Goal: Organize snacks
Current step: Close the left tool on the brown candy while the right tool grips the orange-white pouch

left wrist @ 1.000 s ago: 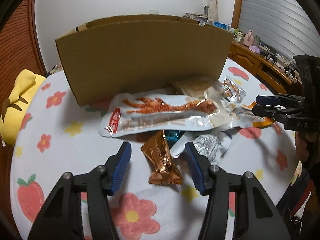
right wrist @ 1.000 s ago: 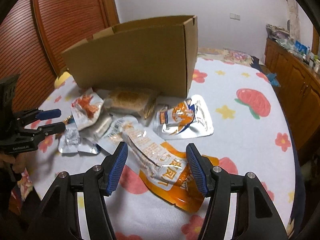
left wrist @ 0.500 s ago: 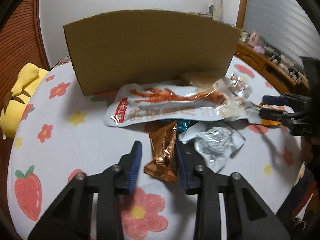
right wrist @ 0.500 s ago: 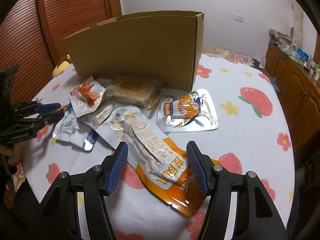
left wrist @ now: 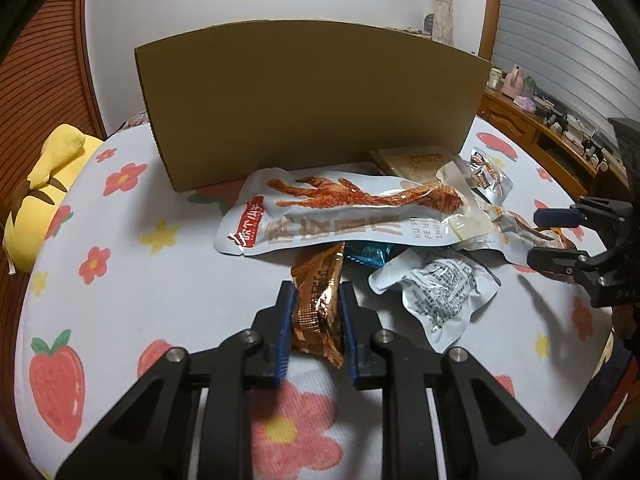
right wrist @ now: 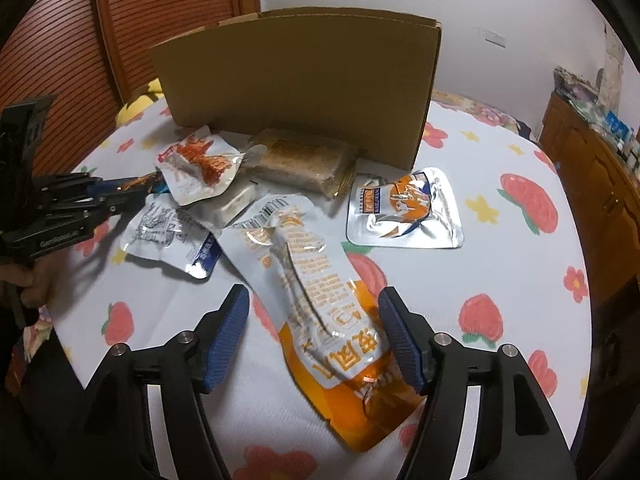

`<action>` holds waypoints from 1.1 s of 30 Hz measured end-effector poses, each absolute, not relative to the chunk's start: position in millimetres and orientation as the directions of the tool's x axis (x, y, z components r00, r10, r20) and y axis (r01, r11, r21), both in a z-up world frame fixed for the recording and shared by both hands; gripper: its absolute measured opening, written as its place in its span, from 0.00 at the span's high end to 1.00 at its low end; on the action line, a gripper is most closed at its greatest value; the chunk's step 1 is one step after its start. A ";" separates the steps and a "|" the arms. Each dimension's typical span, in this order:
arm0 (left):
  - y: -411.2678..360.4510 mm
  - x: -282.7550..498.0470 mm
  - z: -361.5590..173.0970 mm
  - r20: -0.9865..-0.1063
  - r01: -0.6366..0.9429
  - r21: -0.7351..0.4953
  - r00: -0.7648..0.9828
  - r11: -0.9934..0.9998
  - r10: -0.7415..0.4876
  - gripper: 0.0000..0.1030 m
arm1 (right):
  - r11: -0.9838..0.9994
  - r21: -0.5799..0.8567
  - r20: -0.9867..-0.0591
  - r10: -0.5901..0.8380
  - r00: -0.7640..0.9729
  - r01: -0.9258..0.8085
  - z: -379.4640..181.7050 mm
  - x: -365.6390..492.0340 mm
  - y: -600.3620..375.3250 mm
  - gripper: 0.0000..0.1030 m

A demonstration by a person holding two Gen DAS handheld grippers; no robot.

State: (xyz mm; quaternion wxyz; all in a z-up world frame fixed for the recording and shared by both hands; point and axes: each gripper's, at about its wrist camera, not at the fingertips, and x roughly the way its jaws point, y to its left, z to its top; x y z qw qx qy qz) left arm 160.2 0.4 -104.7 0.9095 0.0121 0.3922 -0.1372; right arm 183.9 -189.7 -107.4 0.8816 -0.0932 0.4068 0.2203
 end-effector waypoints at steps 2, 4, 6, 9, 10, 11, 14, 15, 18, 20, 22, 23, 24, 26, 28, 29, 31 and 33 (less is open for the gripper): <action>1.0 160.1 -104.6 -0.716 0.259 -0.093 0.654 0.961 -0.246 0.81 | 0.885 0.013 -0.768 0.307 0.562 -0.466 -109.0 191.1 -187.8 0.32; 3.1 160.5 -104.5 -0.715 0.258 -0.108 0.652 0.960 -0.255 0.81 | 0.883 0.027 -0.779 0.312 0.544 -0.469 -111.2 197.2 -185.7 0.32; 4.0 160.9 -104.6 -0.715 0.255 -0.112 0.651 0.960 -0.256 0.81 | 0.882 0.035 -0.785 0.316 0.533 -0.471 -111.6 202.5 -183.3 0.31; 4.4 160.4 -104.8 -0.715 0.256 -0.110 0.651 0.960 -0.256 0.81 | 0.868 0.038 -0.787 0.331 0.521 -0.495 -110.0 205.9 -174.8 0.31; 4.3 160.4 -104.9 -0.715 0.257 -0.109 0.651 0.960 -0.255 0.81 | 0.865 0.034 -0.787 0.332 0.520 -0.501 -109.5 206.3 -171.9 0.31; 4.4 160.4 -104.9 -0.715 0.256 -0.110 0.651 0.960 -0.256 0.81 | 0.860 0.031 -0.790 0.333 0.515 -0.509 -109.4 207.3 -168.5 0.30; 4.3 160.3 -104.9 -0.715 0.257 -0.110 0.651 0.960 -0.256 0.81 | 0.853 0.027 -0.798 0.333 0.502 -0.521 -110.1 211.2 -162.1 0.30; 4.0 160.4 -104.9 -0.714 0.257 -0.111 0.651 0.960 -0.257 0.81 | 0.849 0.023 -0.802 0.331 0.497 -0.528 -110.4 212.2 -160.0 0.29; 3.9 160.3 -104.9 -0.714 0.257 -0.110 0.651 0.960 -0.256 0.81 | 0.840 -0.005 -0.810 0.315 0.495 -0.542 -111.7 211.8 -154.9 0.27; 4.3 160.2 -104.9 -0.714 0.256 -0.111 0.651 0.960 -0.256 0.81 | 0.836 -0.023 -0.814 0.302 0.496 -0.548 -112.3 211.9 -152.2 0.27; 4.1 160.2 -104.9 -0.714 0.257 -0.112 0.651 0.960 -0.257 0.81 | 0.837 -0.031 -0.816 0.295 0.498 -0.546 -112.4 213.3 -150.5 0.27; 4.3 160.2 -104.9 -0.714 0.257 -0.111 0.651 0.960 -0.257 0.81 | 0.837 -0.033 -0.815 0.294 0.499 -0.547 -112.4 213.7 -150.8 0.27; 4.3 160.1 -104.9 -0.714 0.256 -0.112 0.651 0.960 -0.257 0.81 | 0.836 -0.032 -0.816 0.295 0.498 -0.548 -112.4 213.9 -150.7 0.26; 4.4 160.1 -104.9 -0.713 0.258 -0.116 0.650 0.959 -0.261 0.81 | 0.836 -0.032 -0.814 0.296 0.499 -0.548 -112.0 213.5 -151.7 0.31; 4.5 160.1 -104.9 -0.713 0.260 -0.120 0.649 0.958 -0.265 0.81 | 0.834 -0.030 -0.816 0.297 0.495 -0.550 -112.0 212.7 -151.0 0.36; 4.9 160.1 -105.0 -0.713 0.261 -0.121 0.648 0.958 -0.267 0.81 | 0.834 -0.032 -0.817 0.296 0.495 -0.551 -111.5 210.8 -152.5 0.39; 4.7 160.1 -105.2 -0.713 0.261 -0.122 0.648 0.957 -0.268 0.81 | 0.836 -0.028 -0.817 0.296 0.495 -0.548 -111.2 207.0 -155.9 0.43; 4.6 160.0 -105.1 -0.713 0.260 -0.121 0.648 0.958 -0.266 0.81 | 0.836 -0.032 -0.816 0.295 0.497 -0.549 -110.4 202.4 -159.8 0.52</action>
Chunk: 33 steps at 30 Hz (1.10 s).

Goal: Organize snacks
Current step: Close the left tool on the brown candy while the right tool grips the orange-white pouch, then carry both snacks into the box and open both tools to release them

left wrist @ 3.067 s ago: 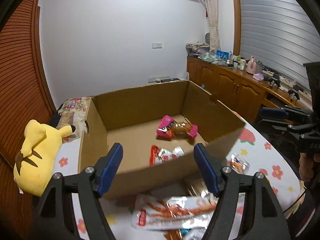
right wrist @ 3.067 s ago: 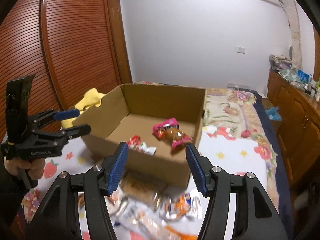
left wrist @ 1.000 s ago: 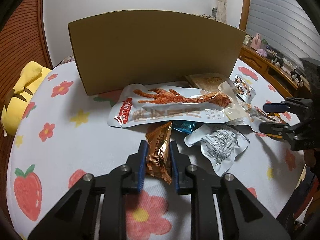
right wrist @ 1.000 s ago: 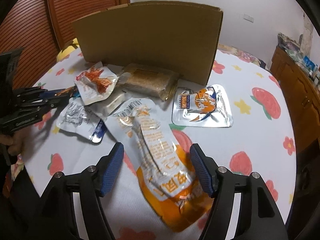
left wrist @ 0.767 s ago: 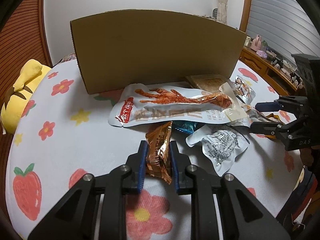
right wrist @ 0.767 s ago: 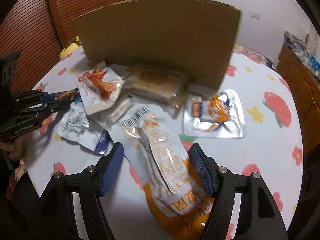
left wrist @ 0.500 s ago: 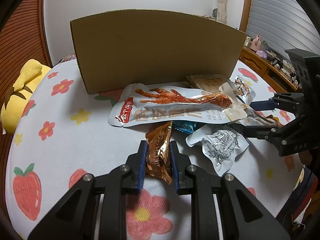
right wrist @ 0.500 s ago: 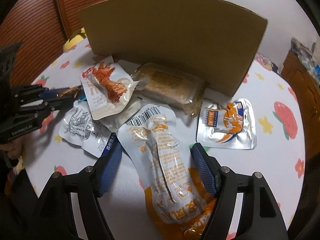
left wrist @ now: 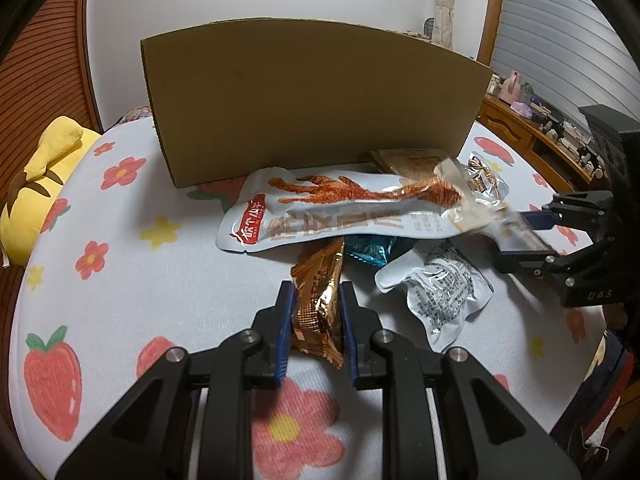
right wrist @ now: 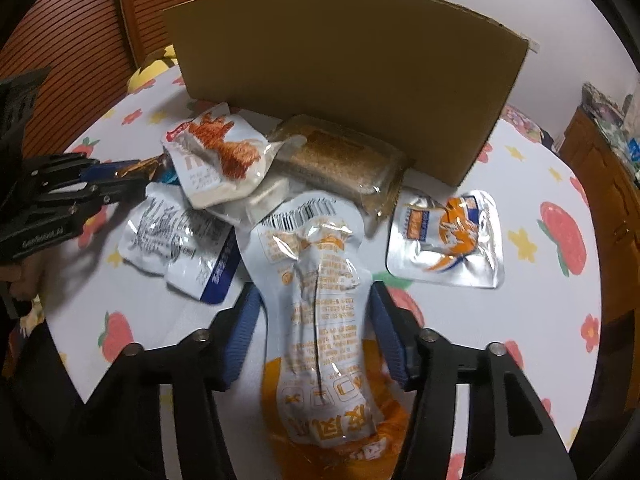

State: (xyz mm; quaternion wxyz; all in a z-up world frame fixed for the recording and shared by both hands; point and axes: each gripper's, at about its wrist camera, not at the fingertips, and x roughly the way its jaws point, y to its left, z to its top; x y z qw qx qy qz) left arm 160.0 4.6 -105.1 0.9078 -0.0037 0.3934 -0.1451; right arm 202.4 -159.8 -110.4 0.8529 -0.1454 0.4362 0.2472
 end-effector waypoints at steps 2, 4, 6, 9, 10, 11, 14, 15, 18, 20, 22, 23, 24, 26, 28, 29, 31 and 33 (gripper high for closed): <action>5.4 159.8 -105.4 -0.713 0.261 -0.122 0.648 0.958 -0.267 0.81 | 0.840 -0.027 -0.817 0.295 0.496 -0.542 -109.6 201.0 -164.2 0.58; 5.7 159.4 -105.5 -0.713 0.261 -0.124 0.648 0.957 -0.269 0.81 | 0.841 -0.022 -0.816 0.297 0.496 -0.540 -109.7 199.3 -167.8 0.60; 6.3 159.5 -105.5 -0.712 0.262 -0.128 0.647 0.957 -0.272 0.81 | 0.846 -0.024 -0.814 0.293 0.502 -0.533 -109.4 197.2 -170.4 0.61; 6.8 159.7 -105.4 -0.712 0.261 -0.129 0.647 0.957 -0.273 0.81 | 0.852 -0.030 -0.810 0.286 0.513 -0.523 -108.9 191.2 -175.7 0.62; 6.6 159.6 -105.2 -0.711 0.261 -0.127 0.648 0.957 -0.271 0.81 | 0.855 -0.031 -0.807 0.284 0.518 -0.518 -108.6 188.1 -178.6 0.62; 6.7 159.8 -105.2 -0.711 0.262 -0.126 0.649 0.957 -0.271 0.81 | 0.857 -0.030 -0.804 0.285 0.521 -0.515 -108.1 185.9 -180.7 0.62; 7.4 158.9 -103.9 -0.708 0.261 -0.127 0.652 0.957 -0.271 0.81 | 0.864 -0.026 -0.797 0.285 0.533 -0.503 -106.0 180.1 -188.0 0.62; 8.0 158.5 -103.1 -0.706 0.260 -0.128 0.653 0.957 -0.272 0.81 | 0.866 -0.026 -0.795 0.285 0.536 -0.500 -105.5 179.4 -189.7 0.62; 9.0 158.4 -99.6 -0.700 0.259 -0.139 0.657 0.956 -0.280 0.81 | 0.876 -0.027 -0.783 0.281 0.555 -0.481 -101.9 175.7 -199.1 0.62; 8.4 157.1 -98.6 -0.698 0.263 -0.138 0.658 0.955 -0.282 0.81 | 0.884 -0.018 -0.774 0.283 0.567 -0.466 -99.5 176.3 -204.6 0.62; 8.6 154.5 -97.7 -0.696 0.266 -0.138 0.659 0.954 -0.284 0.81 | 0.890 -0.010 -0.767 0.286 0.574 -0.457 -97.1 176.0 -208.8 0.62; 8.7 153.6 -97.5 -0.696 0.265 -0.137 0.660 0.954 -0.284 0.81 | 0.892 -0.008 -0.762 0.288 0.580 -0.453 -95.4 175.4 -211.3 0.62; 9.2 152.8 -96.6 -0.694 0.264 -0.137 0.662 0.955 -0.283 0.81 | 0.892 -0.007 -0.759 0.289 0.583 -0.451 -94.3 174.4 -212.8 0.62; 11.2 150.1 -92.8 -0.687 0.263 -0.139 0.669 0.955 -0.284 0.81 | 0.893 -0.006 -0.753 0.292 0.590 -0.450 -92.0 174.0 -214.0 0.62; 12.4 147.7 -88.4 -0.679 0.263 -0.139 0.676 0.955 -0.285 0.81 | 0.893 -0.001 -0.747 0.299 0.594 -0.450 -90.1 174.0 -213.3 0.62; 12.8 146.7 -86.1 -0.676 0.263 -0.140 0.679 0.955 -0.286 0.81 | 0.893 0.002 -0.743 0.302 0.597 -0.450 -88.6 173.4 -212.9 0.62; 13.9 144.0 -79.8 -0.665 0.265 -0.140 0.689 0.954 -0.288 0.81 | 0.892 0.004 -0.737 0.309 0.601 -0.453 -85.8 172.8 -211.3 0.62; 13.9 142.1 -73.1 -0.654 0.267 -0.138 0.698 0.954 -0.291 0.81 | 0.889 0.007 -0.729 0.318 0.607 -0.457 -80.8 172.3 -209.1 0.62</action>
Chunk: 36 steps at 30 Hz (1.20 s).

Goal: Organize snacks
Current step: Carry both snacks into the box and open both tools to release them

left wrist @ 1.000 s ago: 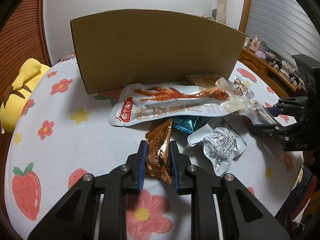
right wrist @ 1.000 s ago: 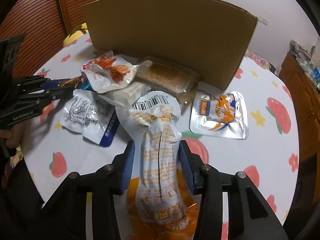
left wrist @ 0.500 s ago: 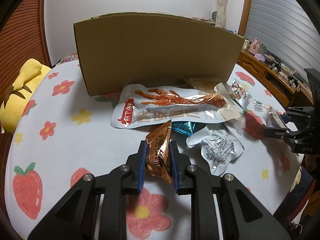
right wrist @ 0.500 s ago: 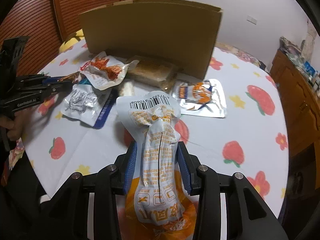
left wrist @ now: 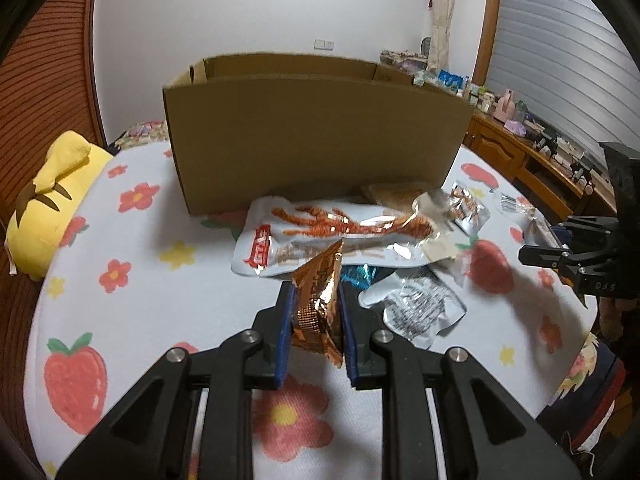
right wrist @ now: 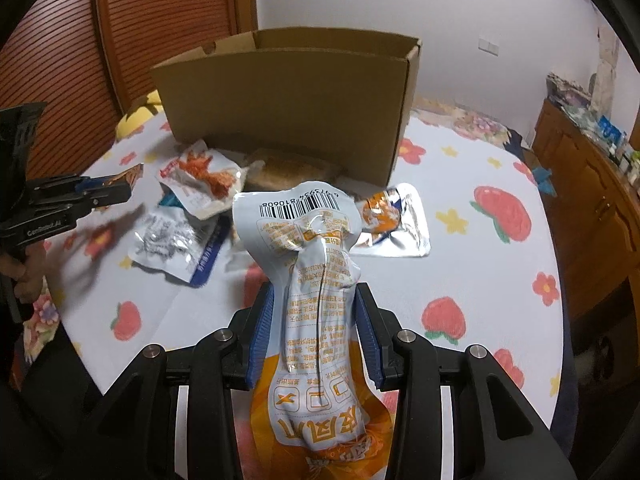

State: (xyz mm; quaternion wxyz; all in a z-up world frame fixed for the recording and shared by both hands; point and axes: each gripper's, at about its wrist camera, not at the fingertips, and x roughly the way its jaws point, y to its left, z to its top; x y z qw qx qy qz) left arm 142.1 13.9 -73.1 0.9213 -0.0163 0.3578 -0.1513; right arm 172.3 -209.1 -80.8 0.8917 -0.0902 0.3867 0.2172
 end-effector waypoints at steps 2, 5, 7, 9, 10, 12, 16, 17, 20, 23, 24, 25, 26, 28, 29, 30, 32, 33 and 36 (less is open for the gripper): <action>13.9 141.6 -65.0 -0.642 0.271 -0.136 0.709 0.953 -0.294 0.81 | 0.886 0.008 -0.717 0.328 0.614 -0.464 -73.5 172.1 -205.9 0.62; 12.4 143.2 -52.0 -0.624 0.279 -0.129 0.723 0.952 -0.296 0.81 | 0.880 0.008 -0.694 0.346 0.632 -0.474 -58.6 173.5 -200.9 0.62; 12.0 146.1 -43.2 -0.612 0.283 -0.120 0.734 0.952 -0.295 0.81 | 0.875 0.003 -0.679 0.357 0.642 -0.484 -48.0 175.5 -196.6 0.62; 10.8 150.1 -35.4 -0.603 0.286 -0.113 0.742 0.952 -0.294 0.81 | 0.871 -0.003 -0.666 0.365 0.650 -0.492 -39.1 178.2 -192.7 0.62; 10.1 153.3 -29.2 -0.595 0.290 -0.108 0.747 0.951 -0.295 0.81 | 0.867 -0.008 -0.656 0.371 0.657 -0.498 -31.6 180.1 -189.1 0.61; 9.4 157.9 -21.0 -0.586 0.296 -0.101 0.754 0.950 -0.298 0.81 | 0.862 -0.014 -0.644 0.380 0.664 -0.507 -22.8 184.0 -184.5 0.61; 7.2 171.0 1.3 -0.559 0.310 -0.082 0.772 0.947 -0.301 0.81 | 0.850 -0.031 -0.616 0.398 0.679 -0.526 -1.0 194.4 -171.7 0.61; 6.7 173.7 6.1 -0.555 0.312 -0.077 0.776 0.947 -0.301 0.81 | 0.846 -0.037 -0.608 0.403 0.684 -0.532 5.3 198.1 -168.0 0.61; 5.1 184.2 18.4 -0.544 0.315 -0.056 0.786 0.947 -0.294 0.81 | 0.836 -0.042 -0.589 0.421 0.689 -0.547 19.7 208.8 -160.4 0.61; 6.8 196.2 26.7 -0.538 0.313 -0.062 0.789 0.948 -0.296 0.81 | 0.827 -0.039 -0.579 0.439 0.687 -0.561 30.8 220.7 -154.2 0.61; 6.7 200.7 29.2 -0.538 0.311 -0.058 0.791 0.949 -0.292 0.81 | 0.823 -0.044 -0.579 0.441 0.686 -0.566 33.2 224.3 -152.0 0.61; 6.9 206.1 31.4 -0.537 0.309 -0.053 0.793 0.950 -0.287 0.81 | 0.820 -0.052 -0.578 0.441 0.687 -0.570 36.0 229.1 -150.2 0.61; 7.2 210.1 32.6 -0.537 0.307 -0.051 0.794 0.951 -0.285 0.81 | 0.818 -0.059 -0.576 0.440 0.689 -0.572 38.8 235.5 -147.7 0.61; 8.2 221.4 34.8 -0.540 0.301 -0.046 0.794 0.952 -0.278 0.81 | 0.816 -0.062 -0.575 0.441 0.689 -0.574 42.1 246.7 -144.8 0.61; 8.1 225.8 35.3 -0.542 0.299 -0.043 0.794 0.953 -0.274 0.81 | 0.816 -0.060 -0.573 0.443 0.689 -0.575 43.6 253.4 -143.9 0.61; 8.1 231.3 35.8 -0.545 0.296 -0.040 0.794 0.954 -0.269 0.81 | 0.816 -0.056 -0.574 0.445 0.687 -0.576 44.7 260.3 -143.4 0.61; 7.9 241.9 36.9 -0.549 0.293 -0.033 0.794 0.956 -0.262 0.81 | 0.815 -0.052 -0.577 0.447 0.684 -0.577 47.6 276.0 -140.6 0.60; 7.6 246.4 38.1 -0.550 0.293 -0.029 0.794 0.956 -0.260 0.81 | 0.814 -0.051 -0.578 0.448 0.682 -0.578 48.7 282.0 -140.1 0.60; 5.1 258.8 41.5 -0.550 0.294 -0.017 0.795 0.956 -0.255 0.81 | 0.798 -0.043 -0.584 0.468 0.663 -0.601 52.6 301.7 -135.9 0.60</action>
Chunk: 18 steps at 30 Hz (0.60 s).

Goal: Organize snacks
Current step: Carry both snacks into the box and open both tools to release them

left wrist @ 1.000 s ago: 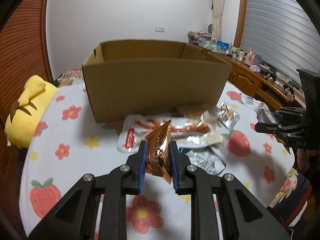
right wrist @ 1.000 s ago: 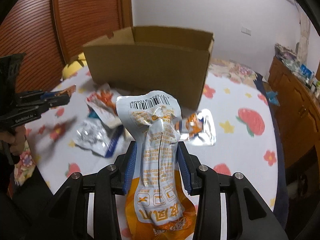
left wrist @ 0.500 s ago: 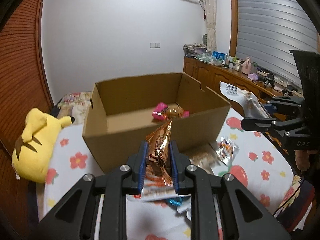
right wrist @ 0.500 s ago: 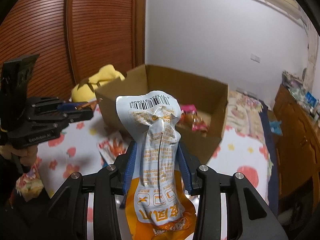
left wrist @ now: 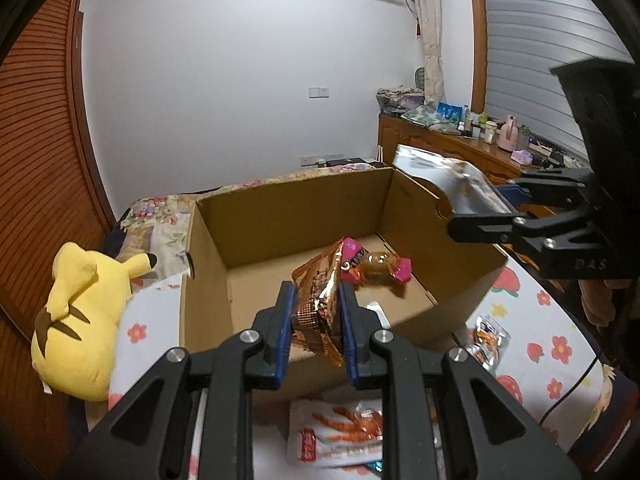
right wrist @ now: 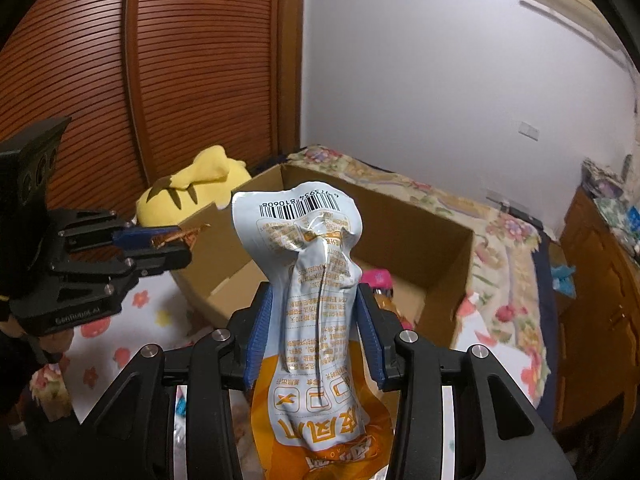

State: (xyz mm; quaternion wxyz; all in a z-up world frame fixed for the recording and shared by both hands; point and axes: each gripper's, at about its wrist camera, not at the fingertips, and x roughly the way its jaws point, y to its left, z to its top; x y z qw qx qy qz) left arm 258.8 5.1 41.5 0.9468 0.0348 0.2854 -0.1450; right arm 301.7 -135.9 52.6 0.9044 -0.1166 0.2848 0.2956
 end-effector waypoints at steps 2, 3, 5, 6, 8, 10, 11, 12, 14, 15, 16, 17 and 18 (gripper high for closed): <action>3.6 266.6 42.6 -0.552 0.302 -0.018 0.792 0.953 -0.261 0.81 | 0.798 -0.050 -0.587 0.462 0.664 -0.600 53.7 314.0 -133.1 0.60; 2.6 272.0 42.2 -0.554 0.302 -0.015 0.791 0.953 -0.260 0.81 | 0.798 -0.052 -0.589 0.461 0.663 -0.601 53.9 320.2 -131.5 0.60; 2.0 279.2 40.2 -0.560 0.303 -0.012 0.788 0.953 -0.257 0.81 | 0.799 -0.058 -0.594 0.454 0.664 -0.598 53.2 329.8 -129.9 0.59; 1.6 283.6 38.9 -0.563 0.303 -0.011 0.786 0.953 -0.256 0.81 | 0.801 -0.063 -0.596 0.449 0.666 -0.596 52.6 334.0 -129.7 0.59; 1.0 292.6 35.7 -0.571 0.301 -0.014 0.781 0.953 -0.255 0.81 | 0.801 -0.071 -0.602 0.441 0.665 -0.595 49.5 342.5 -128.4 0.58; 0.6 301.0 31.3 -0.581 0.300 -0.018 0.774 0.954 -0.254 0.80 | 0.790 -0.078 -0.627 0.435 0.646 -0.608 45.2 350.1 -124.6 0.57; 0.9 303.7 28.7 -0.585 0.297 -0.019 0.771 0.955 -0.252 0.80 | 0.792 -0.084 -0.636 0.425 0.644 -0.605 43.4 353.7 -123.4 0.57; 1.1 306.7 26.5 -0.590 0.294 -0.020 0.768 0.955 -0.249 0.80 | 0.794 -0.088 -0.647 0.414 0.641 -0.601 41.2 357.1 -123.6 0.57; 1.6 312.1 21.8 -0.599 0.289 -0.024 0.762 0.957 -0.245 0.80 | 0.792 -0.094 -0.673 0.396 0.625 -0.603 34.1 363.2 -122.2 0.57; 2.0 313.5 20.1 -0.602 0.288 -0.025 0.760 0.957 -0.244 0.79 | 0.792 -0.094 -0.679 0.391 0.621 -0.603 31.2 365.5 -122.2 0.57; 2.6 314.7 18.5 -0.603 0.285 -0.030 0.759 0.958 -0.245 0.78 | 0.793 -0.094 -0.682 0.389 0.619 -0.602 30.1 367.6 -123.1 0.57; 3.7 316.3 18.0 -0.603 0.284 -0.037 0.758 0.958 -0.248 0.77 | 0.796 -0.094 -0.682 0.386 0.621 -0.598 29.0 369.1 -123.8 0.57; 4.6 316.9 17.3 -0.604 0.283 -0.045 0.756 0.958 -0.251 0.77 | 0.799 -0.092 -0.679 0.386 0.625 -0.594 28.9 369.0 -124.7 0.57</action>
